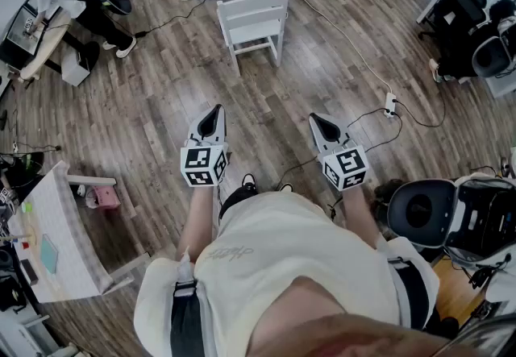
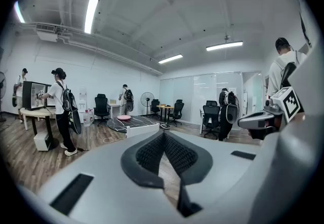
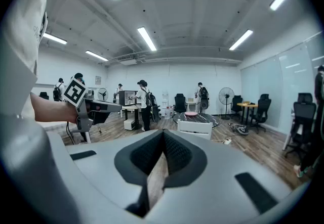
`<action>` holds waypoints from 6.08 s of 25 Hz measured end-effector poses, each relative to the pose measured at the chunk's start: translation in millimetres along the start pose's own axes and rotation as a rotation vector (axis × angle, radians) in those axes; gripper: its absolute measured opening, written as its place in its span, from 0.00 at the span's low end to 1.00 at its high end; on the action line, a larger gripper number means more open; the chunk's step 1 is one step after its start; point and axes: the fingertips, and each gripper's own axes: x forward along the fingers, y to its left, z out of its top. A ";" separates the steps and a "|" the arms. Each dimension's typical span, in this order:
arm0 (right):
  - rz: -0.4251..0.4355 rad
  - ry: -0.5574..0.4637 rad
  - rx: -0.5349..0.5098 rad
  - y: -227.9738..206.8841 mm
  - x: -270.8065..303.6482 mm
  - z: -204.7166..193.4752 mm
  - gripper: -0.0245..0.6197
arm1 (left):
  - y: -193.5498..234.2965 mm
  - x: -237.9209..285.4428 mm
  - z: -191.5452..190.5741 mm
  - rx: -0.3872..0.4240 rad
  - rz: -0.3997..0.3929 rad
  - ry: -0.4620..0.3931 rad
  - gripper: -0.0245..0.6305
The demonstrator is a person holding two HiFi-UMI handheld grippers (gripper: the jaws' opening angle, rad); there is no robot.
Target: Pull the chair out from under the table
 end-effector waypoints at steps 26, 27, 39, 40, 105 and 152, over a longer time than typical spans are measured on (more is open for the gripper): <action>0.050 0.029 0.002 -22.0 -1.8 -36.3 0.26 | -48.8 38.0 -44.3 -0.019 -0.058 0.089 0.27; 0.061 0.035 -0.004 -22.9 6.8 -35.4 0.26 | -45.2 44.8 -46.2 -0.019 -0.063 0.096 0.30; 0.050 0.062 -0.040 -55.6 126.8 20.1 0.27 | 23.4 128.1 -35.8 -0.049 -0.111 0.088 0.30; 0.040 0.064 -0.041 -57.6 135.2 25.4 0.27 | 30.2 135.1 -33.6 -0.057 -0.116 0.085 0.30; 0.174 0.173 -0.018 -339.5 549.7 66.8 0.31 | 188.2 582.3 -8.8 0.011 -0.203 0.295 0.30; 0.915 0.865 -0.880 -296.1 660.2 -125.0 0.18 | 159.3 658.6 -204.8 0.652 -0.746 1.071 0.18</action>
